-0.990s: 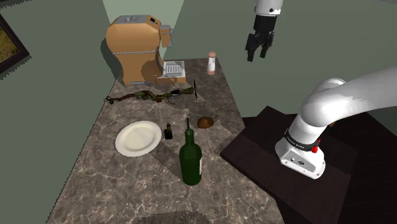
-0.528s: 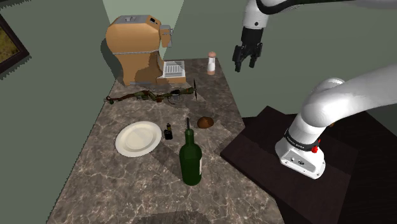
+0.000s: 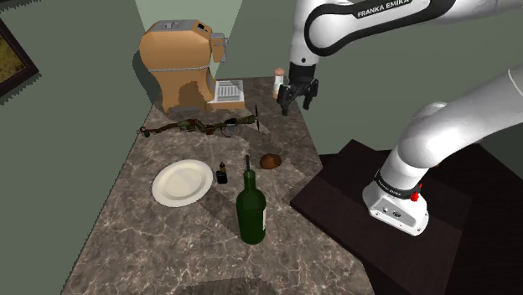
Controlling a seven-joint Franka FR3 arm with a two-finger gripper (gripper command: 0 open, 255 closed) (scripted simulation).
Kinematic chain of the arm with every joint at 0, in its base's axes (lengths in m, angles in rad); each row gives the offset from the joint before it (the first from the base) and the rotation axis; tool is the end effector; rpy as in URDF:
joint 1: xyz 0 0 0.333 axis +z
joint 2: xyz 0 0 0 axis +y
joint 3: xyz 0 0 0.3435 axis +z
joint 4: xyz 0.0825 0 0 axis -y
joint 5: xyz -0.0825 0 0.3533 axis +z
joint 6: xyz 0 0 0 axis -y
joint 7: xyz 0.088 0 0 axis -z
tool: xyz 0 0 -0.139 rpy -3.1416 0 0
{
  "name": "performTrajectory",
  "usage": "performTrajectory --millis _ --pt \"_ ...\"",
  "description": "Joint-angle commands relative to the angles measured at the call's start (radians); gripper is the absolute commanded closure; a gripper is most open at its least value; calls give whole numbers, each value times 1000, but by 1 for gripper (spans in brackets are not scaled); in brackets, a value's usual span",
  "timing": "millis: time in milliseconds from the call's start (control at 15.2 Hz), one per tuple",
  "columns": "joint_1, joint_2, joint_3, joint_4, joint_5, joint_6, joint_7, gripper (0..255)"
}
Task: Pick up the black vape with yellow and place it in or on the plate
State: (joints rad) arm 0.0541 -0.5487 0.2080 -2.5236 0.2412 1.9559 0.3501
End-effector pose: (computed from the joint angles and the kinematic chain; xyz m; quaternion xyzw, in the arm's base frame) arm 0.3187 0.1133 0.4615 -0.9926 0.1061 0.0276 0.0514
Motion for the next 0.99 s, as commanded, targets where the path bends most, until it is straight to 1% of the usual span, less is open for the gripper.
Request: performTrajectory --millis 0,264,462,660,924 --pt "8 54 43 12 12 56 54 0" --pt "13 188 122 48 8 174 157 0" --pt "10 300 178 91 -20 256 245 0" --pt "6 420 226 147 -76 327 346 0" --pt "15 592 264 242 -193 400 499 0"
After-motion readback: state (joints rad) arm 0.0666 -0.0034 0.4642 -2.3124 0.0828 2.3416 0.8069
